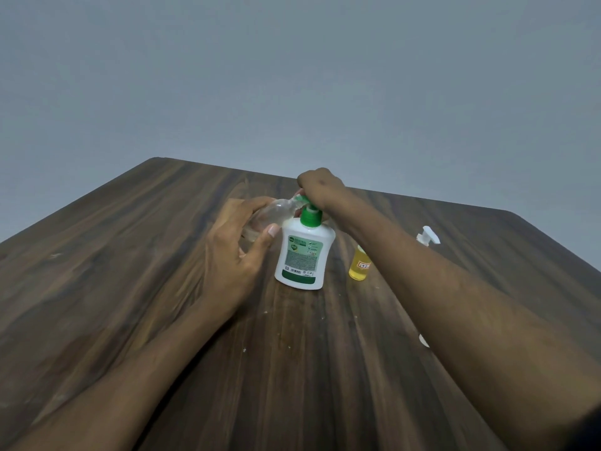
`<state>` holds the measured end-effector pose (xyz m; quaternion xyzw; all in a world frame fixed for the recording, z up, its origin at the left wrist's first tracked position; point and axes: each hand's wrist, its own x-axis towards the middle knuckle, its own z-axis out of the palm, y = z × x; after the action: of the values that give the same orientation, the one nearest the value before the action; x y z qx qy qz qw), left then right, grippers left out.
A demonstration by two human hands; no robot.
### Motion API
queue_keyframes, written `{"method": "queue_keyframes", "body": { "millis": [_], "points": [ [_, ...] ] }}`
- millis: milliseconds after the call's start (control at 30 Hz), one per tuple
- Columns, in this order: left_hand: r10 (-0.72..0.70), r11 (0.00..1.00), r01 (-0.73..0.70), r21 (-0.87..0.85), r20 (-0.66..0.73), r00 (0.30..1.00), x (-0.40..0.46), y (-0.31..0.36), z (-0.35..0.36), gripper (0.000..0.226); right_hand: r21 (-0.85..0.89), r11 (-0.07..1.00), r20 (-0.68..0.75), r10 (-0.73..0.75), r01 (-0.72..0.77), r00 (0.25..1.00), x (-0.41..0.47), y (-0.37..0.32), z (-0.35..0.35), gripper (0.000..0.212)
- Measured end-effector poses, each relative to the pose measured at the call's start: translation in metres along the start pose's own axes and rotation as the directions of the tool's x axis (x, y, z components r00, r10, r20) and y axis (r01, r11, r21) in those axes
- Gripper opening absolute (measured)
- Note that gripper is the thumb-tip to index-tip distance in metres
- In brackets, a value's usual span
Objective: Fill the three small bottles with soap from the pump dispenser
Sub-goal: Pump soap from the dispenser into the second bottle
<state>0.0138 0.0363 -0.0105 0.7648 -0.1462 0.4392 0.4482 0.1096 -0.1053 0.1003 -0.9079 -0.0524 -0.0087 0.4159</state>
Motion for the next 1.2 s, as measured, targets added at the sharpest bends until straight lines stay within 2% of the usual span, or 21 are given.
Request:
{"method": "queue_keyframes", "body": {
  "millis": [267, 467, 967, 1067, 1200],
  "points": [
    [-0.011, 1.0, 0.011, 0.001, -0.005, 1.0, -0.003, 0.002, 0.002, 0.031, -0.004, 1.0, -0.007, -0.001, 0.001, 1.0, -0.005, -0.002, -0.001, 0.021],
    [-0.017, 1.0, 0.017, -0.017, -0.032, 0.999, -0.005, 0.005, 0.004, 0.03, 0.032, 0.999, -0.025, -0.001, 0.002, 1.0, -0.008, -0.004, -0.005, 0.03],
    [-0.025, 0.999, 0.025, -0.023, -0.022, 0.999, -0.007, 0.003, 0.006, 0.032, -0.028, 0.999, 0.007, -0.037, 0.037, 0.999, -0.009, -0.008, -0.01, 0.02],
    [-0.037, 0.999, 0.037, -0.014, -0.021, 0.999, -0.006, 0.002, 0.007, 0.033, -0.016, 0.999, 0.01, -0.033, 0.034, 0.999, -0.01, -0.005, -0.008, 0.022],
    [-0.047, 0.999, 0.047, -0.021, -0.021, 0.999, -0.006, 0.0, 0.007, 0.033, -0.08, 0.996, 0.002, -0.046, 0.046, 0.999, -0.011, -0.006, -0.007, 0.024]
  ]
}}
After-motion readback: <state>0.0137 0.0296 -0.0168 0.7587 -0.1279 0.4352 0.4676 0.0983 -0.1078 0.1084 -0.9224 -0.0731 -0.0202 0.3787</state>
